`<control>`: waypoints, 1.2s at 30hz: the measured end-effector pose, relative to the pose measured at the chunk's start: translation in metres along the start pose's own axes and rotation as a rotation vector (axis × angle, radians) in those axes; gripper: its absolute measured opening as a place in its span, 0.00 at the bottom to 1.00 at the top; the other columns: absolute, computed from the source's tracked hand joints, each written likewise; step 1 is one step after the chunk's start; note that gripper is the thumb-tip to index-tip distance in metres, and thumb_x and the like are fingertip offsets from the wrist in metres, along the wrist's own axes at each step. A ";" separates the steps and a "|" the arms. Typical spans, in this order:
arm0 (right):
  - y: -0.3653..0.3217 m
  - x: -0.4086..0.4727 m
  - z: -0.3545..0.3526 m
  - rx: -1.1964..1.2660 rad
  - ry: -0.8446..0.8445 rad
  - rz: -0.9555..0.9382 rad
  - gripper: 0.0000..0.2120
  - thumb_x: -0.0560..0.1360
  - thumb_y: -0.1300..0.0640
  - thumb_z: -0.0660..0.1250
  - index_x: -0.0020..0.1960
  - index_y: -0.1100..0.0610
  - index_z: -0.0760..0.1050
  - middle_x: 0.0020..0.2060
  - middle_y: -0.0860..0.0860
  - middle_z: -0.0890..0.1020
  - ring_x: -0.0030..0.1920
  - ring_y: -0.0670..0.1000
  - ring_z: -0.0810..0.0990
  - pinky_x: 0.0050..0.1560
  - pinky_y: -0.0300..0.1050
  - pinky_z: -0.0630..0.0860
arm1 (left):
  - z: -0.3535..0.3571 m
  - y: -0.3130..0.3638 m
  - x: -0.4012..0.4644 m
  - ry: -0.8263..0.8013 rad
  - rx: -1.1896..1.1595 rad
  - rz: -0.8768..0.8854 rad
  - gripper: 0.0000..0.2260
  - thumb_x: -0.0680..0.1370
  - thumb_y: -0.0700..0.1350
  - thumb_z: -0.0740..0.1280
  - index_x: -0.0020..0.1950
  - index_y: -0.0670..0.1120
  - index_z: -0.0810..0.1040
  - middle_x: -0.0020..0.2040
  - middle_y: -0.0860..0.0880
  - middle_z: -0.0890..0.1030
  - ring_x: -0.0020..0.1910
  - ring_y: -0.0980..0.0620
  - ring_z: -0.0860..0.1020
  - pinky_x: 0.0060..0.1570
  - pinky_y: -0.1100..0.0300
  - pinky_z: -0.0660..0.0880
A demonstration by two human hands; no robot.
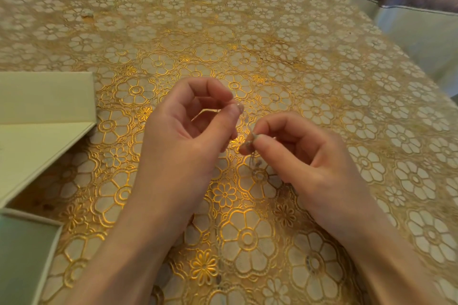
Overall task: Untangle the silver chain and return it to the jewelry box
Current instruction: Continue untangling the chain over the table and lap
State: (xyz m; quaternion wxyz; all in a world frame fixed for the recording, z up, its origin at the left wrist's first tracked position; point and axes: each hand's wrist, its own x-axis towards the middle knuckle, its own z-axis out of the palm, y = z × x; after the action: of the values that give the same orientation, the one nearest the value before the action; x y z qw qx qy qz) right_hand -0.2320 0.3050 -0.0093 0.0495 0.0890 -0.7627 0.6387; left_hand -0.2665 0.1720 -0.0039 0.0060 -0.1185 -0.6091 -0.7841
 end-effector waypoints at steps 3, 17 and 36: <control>-0.001 0.000 -0.001 0.013 0.045 0.036 0.03 0.69 0.52 0.66 0.39 0.51 0.76 0.34 0.62 0.79 0.27 0.48 0.64 0.25 0.39 0.60 | -0.002 0.000 0.001 0.010 0.076 0.040 0.07 0.69 0.38 0.67 0.39 0.50 0.74 0.35 0.55 0.78 0.29 0.57 0.74 0.31 0.67 0.69; 0.001 0.002 -0.004 0.251 0.161 0.097 0.04 0.71 0.57 0.62 0.39 0.52 0.74 0.29 0.47 0.76 0.23 0.43 0.62 0.21 0.31 0.59 | 0.002 -0.005 -0.005 -0.125 0.499 0.081 0.07 0.71 0.41 0.66 0.39 0.53 0.80 0.38 0.60 0.82 0.37 0.64 0.79 0.39 0.74 0.71; 0.001 0.002 -0.003 0.123 0.141 0.057 0.03 0.71 0.57 0.63 0.38 0.52 0.73 0.26 0.43 0.74 0.23 0.40 0.64 0.22 0.30 0.60 | 0.007 0.000 -0.008 -0.085 0.497 0.011 0.07 0.70 0.43 0.72 0.33 0.52 0.79 0.29 0.58 0.79 0.27 0.62 0.73 0.29 0.73 0.69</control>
State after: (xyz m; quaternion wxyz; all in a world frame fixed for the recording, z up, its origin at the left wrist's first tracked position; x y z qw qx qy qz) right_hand -0.2346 0.3076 -0.0090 0.0792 0.0250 -0.7189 0.6902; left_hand -0.2581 0.1774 -0.0042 0.0134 -0.1497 -0.7822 -0.6046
